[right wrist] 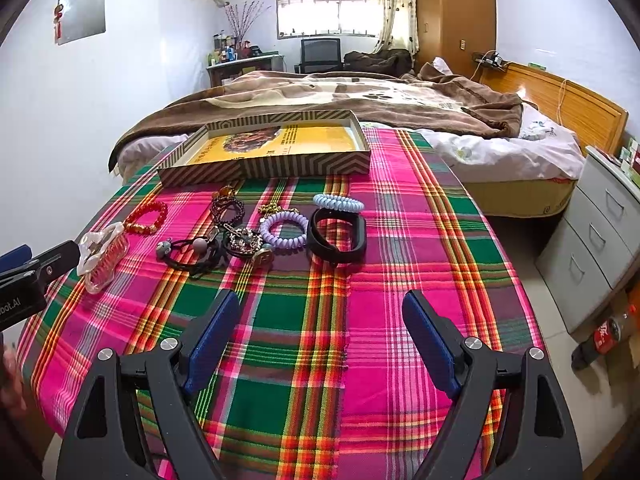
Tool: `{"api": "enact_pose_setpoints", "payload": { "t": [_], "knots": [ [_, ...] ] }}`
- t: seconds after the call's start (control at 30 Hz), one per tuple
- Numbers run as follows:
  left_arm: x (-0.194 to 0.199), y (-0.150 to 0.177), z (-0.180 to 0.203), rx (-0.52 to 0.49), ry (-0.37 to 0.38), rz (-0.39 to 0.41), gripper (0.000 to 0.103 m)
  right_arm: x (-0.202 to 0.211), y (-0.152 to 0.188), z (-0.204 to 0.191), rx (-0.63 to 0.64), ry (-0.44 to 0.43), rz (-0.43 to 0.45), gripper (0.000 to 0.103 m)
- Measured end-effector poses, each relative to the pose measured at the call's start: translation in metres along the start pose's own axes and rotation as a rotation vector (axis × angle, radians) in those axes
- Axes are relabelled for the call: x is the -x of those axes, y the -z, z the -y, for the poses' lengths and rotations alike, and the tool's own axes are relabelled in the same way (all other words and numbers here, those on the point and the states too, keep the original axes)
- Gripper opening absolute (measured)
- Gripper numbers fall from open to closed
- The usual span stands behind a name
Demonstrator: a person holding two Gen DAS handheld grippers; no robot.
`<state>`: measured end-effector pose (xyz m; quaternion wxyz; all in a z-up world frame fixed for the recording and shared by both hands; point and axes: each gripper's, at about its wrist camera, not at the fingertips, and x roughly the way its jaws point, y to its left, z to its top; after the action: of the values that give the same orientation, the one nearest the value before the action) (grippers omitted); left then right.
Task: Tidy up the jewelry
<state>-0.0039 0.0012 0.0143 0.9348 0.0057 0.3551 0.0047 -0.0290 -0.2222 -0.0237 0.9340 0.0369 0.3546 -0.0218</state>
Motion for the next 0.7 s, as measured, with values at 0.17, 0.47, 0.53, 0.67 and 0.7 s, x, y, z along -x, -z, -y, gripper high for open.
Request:
{"api": "enact_pose_setpoints", "payload": {
  "t": [0.17,0.47,0.53,0.67,0.7],
  "knots": [
    [0.000,0.001,-0.001,-0.002,-0.001,-0.002,0.103,0.000,0.000,0.000,0.002,0.000,-0.001,0.084],
    [0.001,0.000,-0.002,-0.002,-0.001,0.001,0.103,0.000,0.000,-0.001,0.004,0.000,-0.004,0.084],
    [0.001,0.000,-0.003,-0.002,0.002,0.001,0.103,-0.002,0.000,-0.001,0.009,-0.004,-0.009,0.084],
    [-0.001,0.000,-0.010,-0.027,0.036,0.019,0.103,-0.010,-0.006,-0.003,0.034,-0.011,-0.025,0.084],
    [-0.003,0.001,-0.014,-0.043,0.043,0.023,0.103,-0.012,-0.008,-0.003,0.039,-0.012,-0.029,0.084]
  ]
}}
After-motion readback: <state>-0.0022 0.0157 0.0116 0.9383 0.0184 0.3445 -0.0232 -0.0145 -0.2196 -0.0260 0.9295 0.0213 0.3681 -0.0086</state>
